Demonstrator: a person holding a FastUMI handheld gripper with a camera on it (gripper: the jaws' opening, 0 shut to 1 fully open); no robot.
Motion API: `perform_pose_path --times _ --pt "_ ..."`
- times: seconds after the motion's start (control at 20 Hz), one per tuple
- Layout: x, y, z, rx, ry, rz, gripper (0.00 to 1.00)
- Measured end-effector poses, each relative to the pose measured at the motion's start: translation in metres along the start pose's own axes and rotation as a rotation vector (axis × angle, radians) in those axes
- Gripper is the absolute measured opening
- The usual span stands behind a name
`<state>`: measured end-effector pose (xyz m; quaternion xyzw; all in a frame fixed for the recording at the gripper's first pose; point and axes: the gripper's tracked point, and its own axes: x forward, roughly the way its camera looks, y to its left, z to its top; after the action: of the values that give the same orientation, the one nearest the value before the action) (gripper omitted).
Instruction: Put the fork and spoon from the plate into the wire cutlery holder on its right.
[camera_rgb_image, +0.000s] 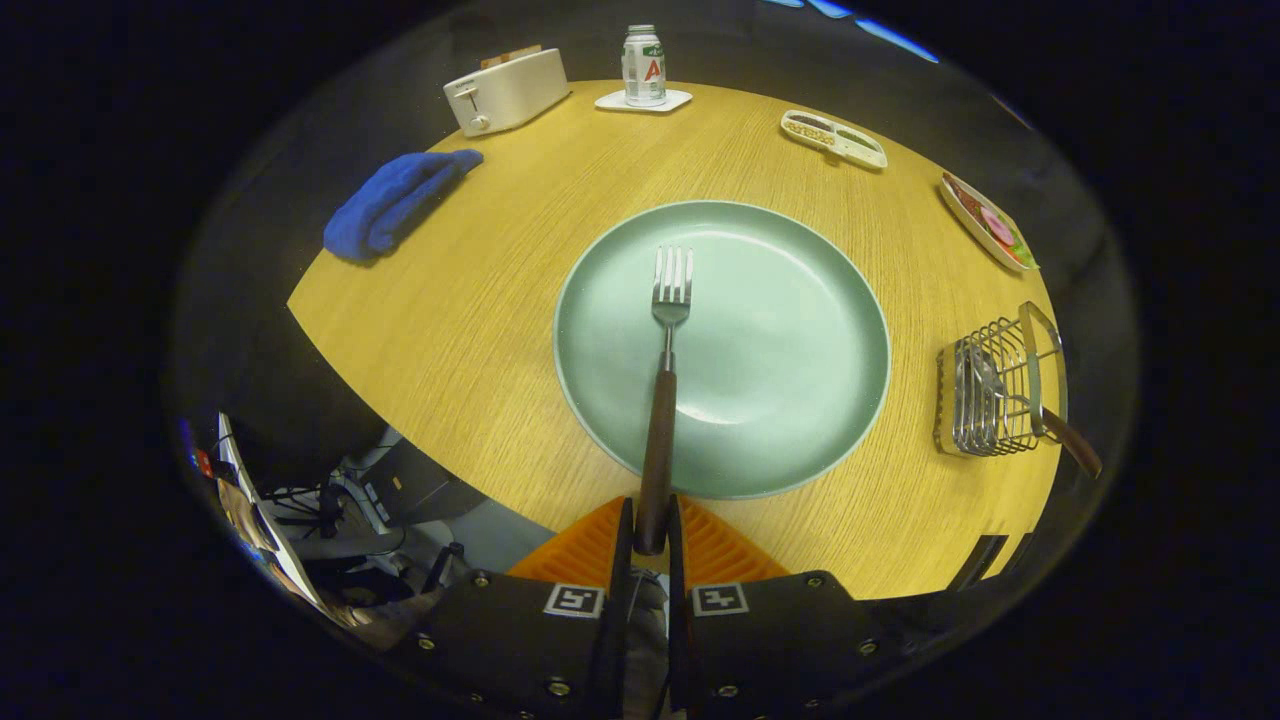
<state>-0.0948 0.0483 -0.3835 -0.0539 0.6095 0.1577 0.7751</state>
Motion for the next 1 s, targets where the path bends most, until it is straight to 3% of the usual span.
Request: perform_pose_path --times 0.05,0.2,0.25,0.6,1.0 --pt "-0.015 -0.003 -0.002 -0.017 0.028 0.001 0.08" --pt "-0.028 -0.006 0.003 -0.034 0.023 0.02 0.09" --pt "-0.035 -0.008 0.005 -0.053 0.009 0.017 0.02" --pt "-0.074 -0.026 0.003 -0.127 0.06 0.051 0.02" --pt "-0.125 -0.085 -0.01 -0.156 0.149 -0.003 0.02"
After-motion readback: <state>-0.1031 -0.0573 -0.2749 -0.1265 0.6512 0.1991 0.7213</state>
